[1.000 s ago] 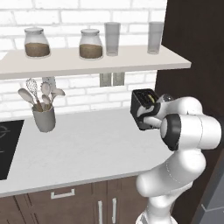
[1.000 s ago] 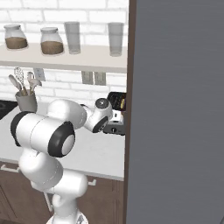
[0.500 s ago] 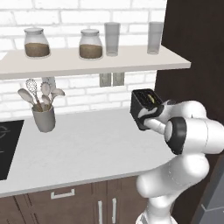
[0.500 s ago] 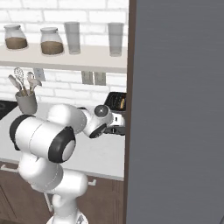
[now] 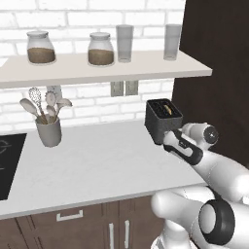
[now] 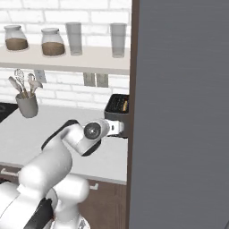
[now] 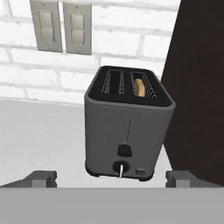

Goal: Start the toaster. Once the lever pops up, take the bread to the plate on the dining counter.

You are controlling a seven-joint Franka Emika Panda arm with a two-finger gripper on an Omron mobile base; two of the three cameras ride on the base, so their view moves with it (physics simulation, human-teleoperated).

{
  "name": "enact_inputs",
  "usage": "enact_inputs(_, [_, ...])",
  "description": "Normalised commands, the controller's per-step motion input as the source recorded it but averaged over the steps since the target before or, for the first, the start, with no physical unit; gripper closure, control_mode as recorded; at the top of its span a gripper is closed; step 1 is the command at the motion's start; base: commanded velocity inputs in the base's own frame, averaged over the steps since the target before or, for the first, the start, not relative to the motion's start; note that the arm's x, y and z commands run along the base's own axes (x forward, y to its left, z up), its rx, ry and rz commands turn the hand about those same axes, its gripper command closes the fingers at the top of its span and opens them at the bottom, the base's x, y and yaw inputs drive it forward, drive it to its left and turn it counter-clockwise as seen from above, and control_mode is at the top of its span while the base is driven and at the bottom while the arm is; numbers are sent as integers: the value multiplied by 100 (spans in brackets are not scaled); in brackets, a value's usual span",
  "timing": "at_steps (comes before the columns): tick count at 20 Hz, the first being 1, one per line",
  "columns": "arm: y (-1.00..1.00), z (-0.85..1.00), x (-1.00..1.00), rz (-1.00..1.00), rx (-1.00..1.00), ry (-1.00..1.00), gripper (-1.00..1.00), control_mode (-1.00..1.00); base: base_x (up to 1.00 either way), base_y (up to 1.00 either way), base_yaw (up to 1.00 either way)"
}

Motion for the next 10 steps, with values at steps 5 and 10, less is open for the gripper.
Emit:
enact_inputs(5, [0,100,-1,-2,2,-1,-100,-100,0,0,0])
enact_inputs(10, [0,100,-7,-2,7,5,-100,-100,0,0,0])
